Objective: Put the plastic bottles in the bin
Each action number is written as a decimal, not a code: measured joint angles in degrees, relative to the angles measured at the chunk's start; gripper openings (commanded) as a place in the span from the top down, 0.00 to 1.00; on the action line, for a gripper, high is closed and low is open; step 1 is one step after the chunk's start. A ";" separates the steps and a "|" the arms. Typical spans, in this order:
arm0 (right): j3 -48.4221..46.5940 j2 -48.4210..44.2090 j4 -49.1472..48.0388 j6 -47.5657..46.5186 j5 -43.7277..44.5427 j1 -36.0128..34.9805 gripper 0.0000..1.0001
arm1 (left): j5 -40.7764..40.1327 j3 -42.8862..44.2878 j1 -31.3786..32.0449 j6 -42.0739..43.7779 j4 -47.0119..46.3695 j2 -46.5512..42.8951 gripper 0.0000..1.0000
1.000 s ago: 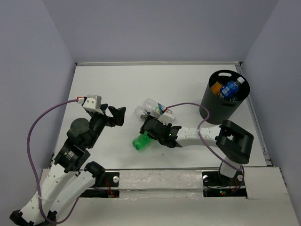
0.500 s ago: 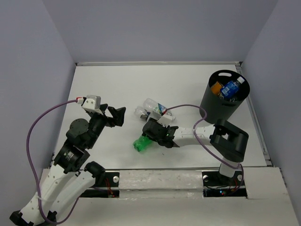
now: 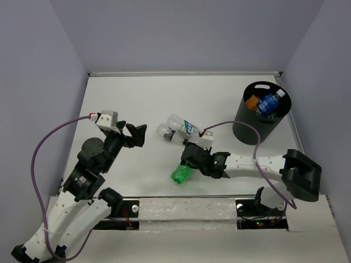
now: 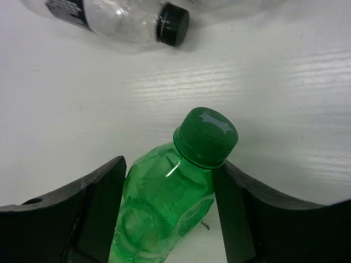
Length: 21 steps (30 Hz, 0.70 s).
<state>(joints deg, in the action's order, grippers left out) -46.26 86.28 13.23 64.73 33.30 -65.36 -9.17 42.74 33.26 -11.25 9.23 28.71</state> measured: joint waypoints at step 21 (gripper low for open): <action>-14.01 -22.21 2.08 -36.13 16.81 0.52 0.64 | 0.13 0.00 -0.74 -0.17 0.00 0.09 0.01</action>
<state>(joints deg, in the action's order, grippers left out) -60.27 64.07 15.31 28.60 50.11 -64.84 -9.04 42.74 32.51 -11.42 9.23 28.80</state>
